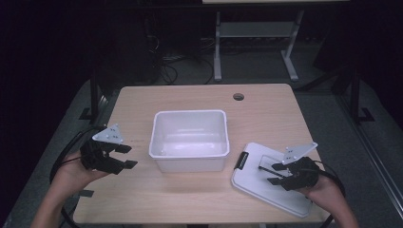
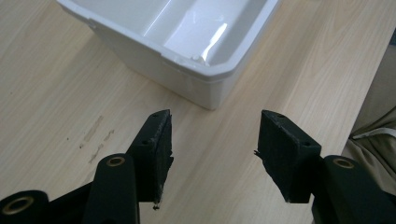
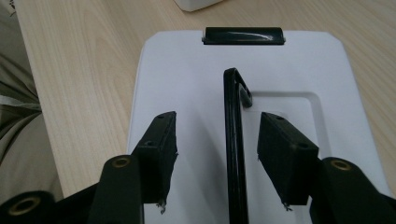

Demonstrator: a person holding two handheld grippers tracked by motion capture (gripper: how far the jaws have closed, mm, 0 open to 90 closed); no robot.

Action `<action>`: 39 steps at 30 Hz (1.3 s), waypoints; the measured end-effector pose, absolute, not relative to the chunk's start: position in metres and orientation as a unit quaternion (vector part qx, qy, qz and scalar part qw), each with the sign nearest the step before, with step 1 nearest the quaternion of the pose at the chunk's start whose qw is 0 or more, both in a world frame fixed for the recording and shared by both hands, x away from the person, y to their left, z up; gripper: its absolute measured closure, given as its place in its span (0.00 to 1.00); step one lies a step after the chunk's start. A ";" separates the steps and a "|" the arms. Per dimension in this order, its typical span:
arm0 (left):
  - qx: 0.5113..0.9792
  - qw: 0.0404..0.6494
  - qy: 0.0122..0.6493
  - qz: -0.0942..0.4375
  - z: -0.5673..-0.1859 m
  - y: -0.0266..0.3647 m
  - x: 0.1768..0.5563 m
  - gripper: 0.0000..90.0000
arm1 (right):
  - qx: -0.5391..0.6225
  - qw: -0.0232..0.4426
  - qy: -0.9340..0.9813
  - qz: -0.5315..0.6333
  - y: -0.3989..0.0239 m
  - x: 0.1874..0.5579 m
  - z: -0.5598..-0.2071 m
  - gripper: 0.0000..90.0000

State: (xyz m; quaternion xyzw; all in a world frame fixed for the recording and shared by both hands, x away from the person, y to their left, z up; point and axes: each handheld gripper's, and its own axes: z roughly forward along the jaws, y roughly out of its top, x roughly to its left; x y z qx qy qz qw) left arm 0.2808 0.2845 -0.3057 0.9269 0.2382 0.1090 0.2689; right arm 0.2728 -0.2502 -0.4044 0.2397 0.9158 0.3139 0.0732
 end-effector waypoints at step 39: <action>0.916 0.280 0.260 0.120 -0.370 0.298 0.254 0.44 | 0.238 0.089 0.931 0.260 -0.246 0.283 -0.409 0.89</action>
